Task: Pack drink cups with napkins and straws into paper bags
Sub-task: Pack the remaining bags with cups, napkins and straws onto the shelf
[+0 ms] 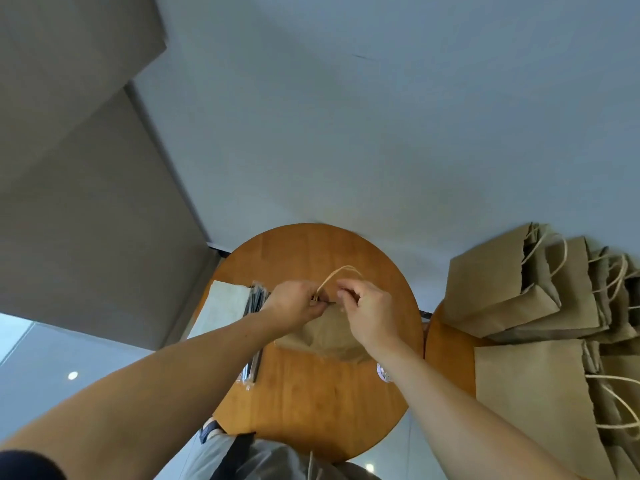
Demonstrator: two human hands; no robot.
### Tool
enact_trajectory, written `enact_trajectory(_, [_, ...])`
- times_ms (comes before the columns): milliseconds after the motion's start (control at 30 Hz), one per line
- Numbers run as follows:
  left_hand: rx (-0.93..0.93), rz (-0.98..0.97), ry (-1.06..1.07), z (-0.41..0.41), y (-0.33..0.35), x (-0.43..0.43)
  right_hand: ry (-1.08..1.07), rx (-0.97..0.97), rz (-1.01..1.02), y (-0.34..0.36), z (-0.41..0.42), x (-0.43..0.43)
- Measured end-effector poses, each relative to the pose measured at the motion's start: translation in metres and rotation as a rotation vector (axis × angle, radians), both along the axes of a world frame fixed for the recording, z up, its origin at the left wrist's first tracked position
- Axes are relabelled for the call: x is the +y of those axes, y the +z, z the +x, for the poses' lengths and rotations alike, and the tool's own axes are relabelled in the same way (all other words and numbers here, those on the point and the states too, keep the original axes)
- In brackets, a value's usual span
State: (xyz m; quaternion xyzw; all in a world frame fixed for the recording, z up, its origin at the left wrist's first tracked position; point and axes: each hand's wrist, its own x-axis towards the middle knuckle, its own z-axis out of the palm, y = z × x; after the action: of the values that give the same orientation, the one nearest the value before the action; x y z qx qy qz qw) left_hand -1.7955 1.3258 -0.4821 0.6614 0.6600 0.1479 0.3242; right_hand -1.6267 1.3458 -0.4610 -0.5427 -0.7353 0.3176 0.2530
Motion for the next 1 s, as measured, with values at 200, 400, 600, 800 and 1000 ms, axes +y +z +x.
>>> enact_trajectory(200, [-0.064, 0.007, -0.038, -0.006, 0.001, 0.002, 0.034, -0.032, -0.175, -0.004, 0.001, 0.010])
enact_trajectory(400, [-0.031, 0.050, -0.059, -0.004, -0.001, 0.001, 0.070, -0.101, -0.166, -0.008, -0.001, 0.016])
enact_trajectory(600, [-0.023, 0.054, -0.058, -0.004, 0.001, -0.001, 0.099, -0.154, -0.161, -0.011, -0.002, 0.018])
enact_trajectory(800, [0.002, 0.064, -0.056, -0.001, 0.001, -0.002, 0.166, -0.265, -0.116, -0.009, -0.004, 0.019])
enact_trajectory(1000, [-0.025, 0.093, -0.041, 0.001, -0.001, -0.005, 0.210, -0.507, -0.037, -0.012, -0.003, 0.015])
